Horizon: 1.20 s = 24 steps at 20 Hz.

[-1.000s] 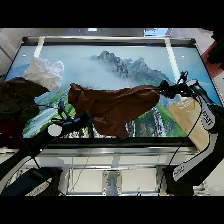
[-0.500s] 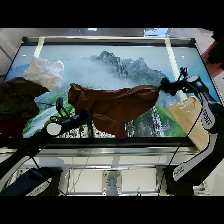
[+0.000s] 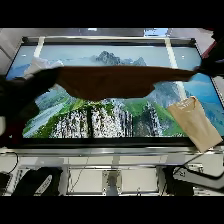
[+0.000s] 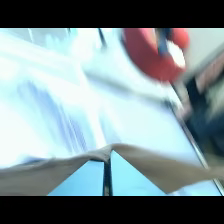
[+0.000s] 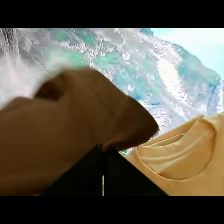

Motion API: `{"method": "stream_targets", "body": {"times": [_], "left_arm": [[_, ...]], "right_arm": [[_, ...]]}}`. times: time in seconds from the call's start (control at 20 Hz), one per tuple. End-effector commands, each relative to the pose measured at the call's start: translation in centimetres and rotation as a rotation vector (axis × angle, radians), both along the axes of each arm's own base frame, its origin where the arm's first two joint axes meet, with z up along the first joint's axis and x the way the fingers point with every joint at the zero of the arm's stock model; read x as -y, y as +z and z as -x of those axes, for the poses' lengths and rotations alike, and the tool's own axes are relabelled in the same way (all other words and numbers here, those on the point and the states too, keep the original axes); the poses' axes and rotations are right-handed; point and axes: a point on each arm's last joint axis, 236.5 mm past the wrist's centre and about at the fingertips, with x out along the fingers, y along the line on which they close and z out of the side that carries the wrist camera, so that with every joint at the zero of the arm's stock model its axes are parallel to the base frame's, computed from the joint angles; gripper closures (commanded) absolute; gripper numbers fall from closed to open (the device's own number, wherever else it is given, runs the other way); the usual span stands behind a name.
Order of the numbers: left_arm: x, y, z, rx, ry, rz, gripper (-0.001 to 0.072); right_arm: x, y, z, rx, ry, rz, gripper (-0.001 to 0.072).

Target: Fold the shirts.

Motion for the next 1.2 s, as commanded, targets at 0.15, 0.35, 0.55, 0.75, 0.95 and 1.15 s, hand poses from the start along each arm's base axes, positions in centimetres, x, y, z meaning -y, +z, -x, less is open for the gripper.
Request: {"method": "stream_targets", "body": {"times": [0.15, 0.35, 0.55, 0.75, 0.95, 1.15], "left_arm": [[-6.7, 15.7, 10.8, 0.305, 0.228, -0.206, 0.0696], [-4.0, 17.7, 10.5, 0.312, 0.115, -0.242, 0.0696], [-2.8, 9.6, 2.2, 0.007, 0.035, -0.314, 0.0696], [-2.6, -2.0, -8.1, -0.319, -0.016, -0.365, 0.0696], [-4.7, -15.8, -17.8, -0.572, 0.052, -0.406, 0.0696], [-4.8, -26.7, -23.5, -0.698, 0.107, -0.310, 0.0695]], "right_arm": [[-2.9, 22.3, 15.8, 0.629, -0.154, 0.364, 0.0687], [-8.1, 31.1, 18.9, 0.959, -0.076, 0.337, 0.0688], [-9.1, 27.5, 11.1, 0.849, 0.083, 0.075, 0.0686], [-8.4, 12.0, -1.2, 0.436, 0.189, -0.156, 0.0686], [-10.1, -6.6, -11.2, 0.123, 0.182, -0.183, 0.0686], [-13.6, -18.4, -18.5, 0.088, 0.127, -0.196, 0.0685]]}}
